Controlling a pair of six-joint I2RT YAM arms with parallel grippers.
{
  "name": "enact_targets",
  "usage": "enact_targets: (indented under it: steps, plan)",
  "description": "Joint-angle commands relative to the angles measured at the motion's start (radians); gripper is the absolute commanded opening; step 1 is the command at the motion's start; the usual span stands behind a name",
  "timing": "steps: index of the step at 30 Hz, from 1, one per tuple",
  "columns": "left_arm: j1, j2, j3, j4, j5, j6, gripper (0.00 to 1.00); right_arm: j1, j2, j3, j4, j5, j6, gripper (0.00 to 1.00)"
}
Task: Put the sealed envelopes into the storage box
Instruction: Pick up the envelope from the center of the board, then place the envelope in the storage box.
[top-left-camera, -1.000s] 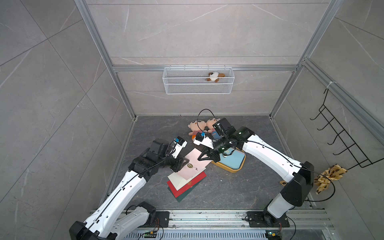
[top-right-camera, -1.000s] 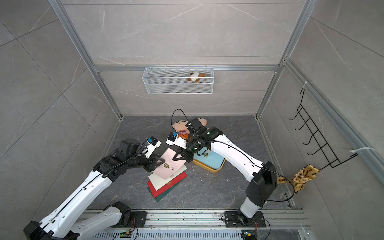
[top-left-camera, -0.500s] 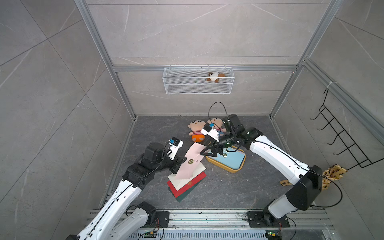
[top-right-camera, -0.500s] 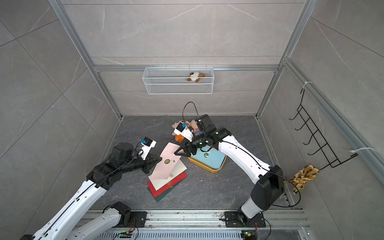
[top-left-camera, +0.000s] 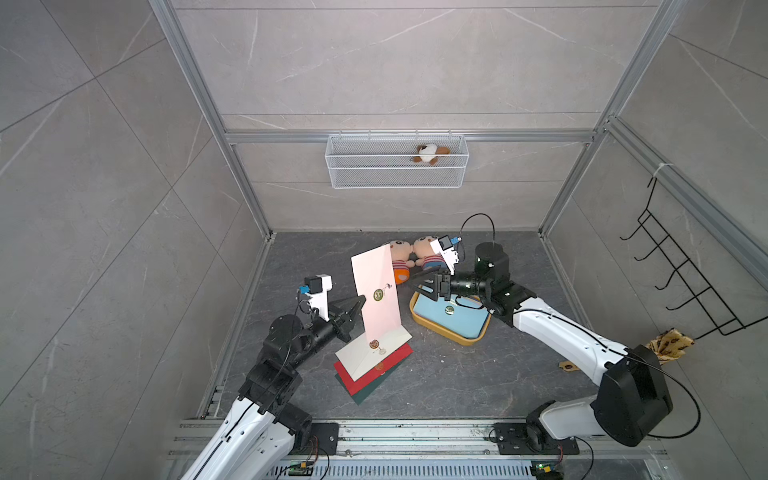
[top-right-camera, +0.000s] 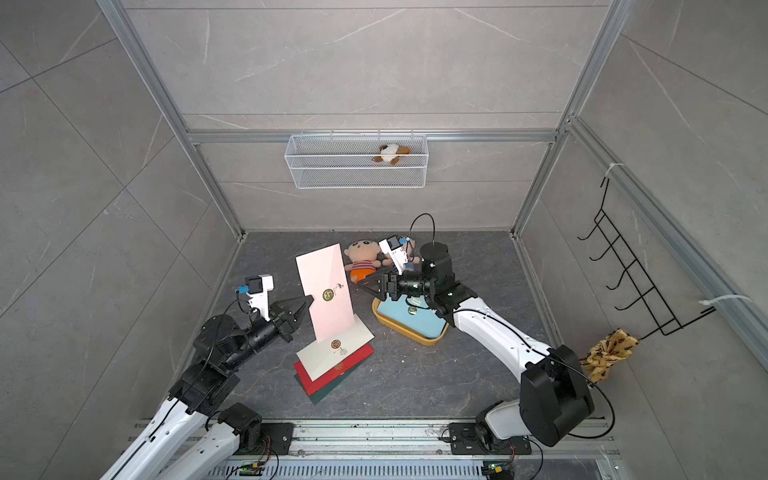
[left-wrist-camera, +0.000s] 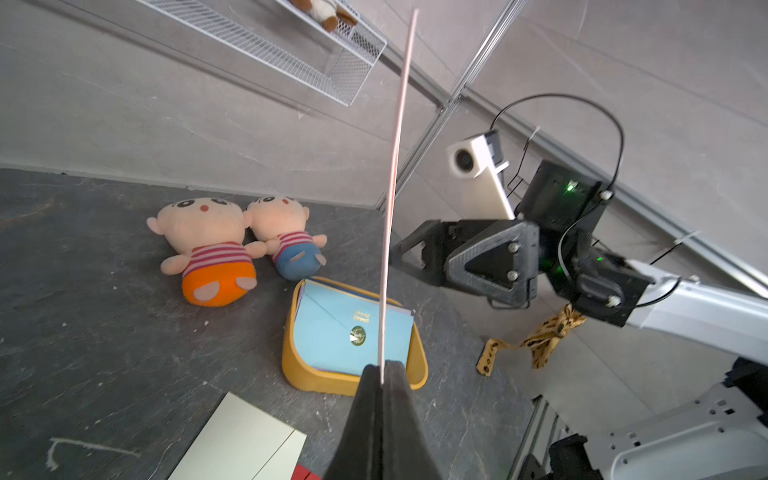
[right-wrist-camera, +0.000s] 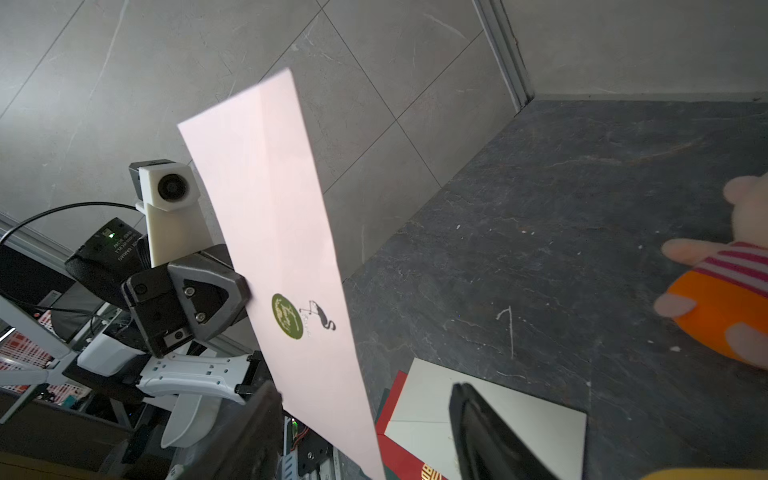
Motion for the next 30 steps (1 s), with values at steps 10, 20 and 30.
enact_targets:
  steps: [10, 20, 30]
  plan:
    - [0.002, -0.001, -0.041, 0.219, 0.02, -0.131, 0.0, 0.121, 0.099, 0.068, 0.248, -0.05, 0.158, 0.43]
    - [0.002, -0.038, -0.059, 0.106, -0.087, -0.124, 0.36, 0.114, 0.084, 0.184, -0.075, -0.047, -0.057, 0.0]
    - [0.001, -0.054, -0.021, -0.51, -0.579, -0.135, 0.67, -0.012, 0.182, 0.599, -1.176, 0.366, -0.843, 0.0]
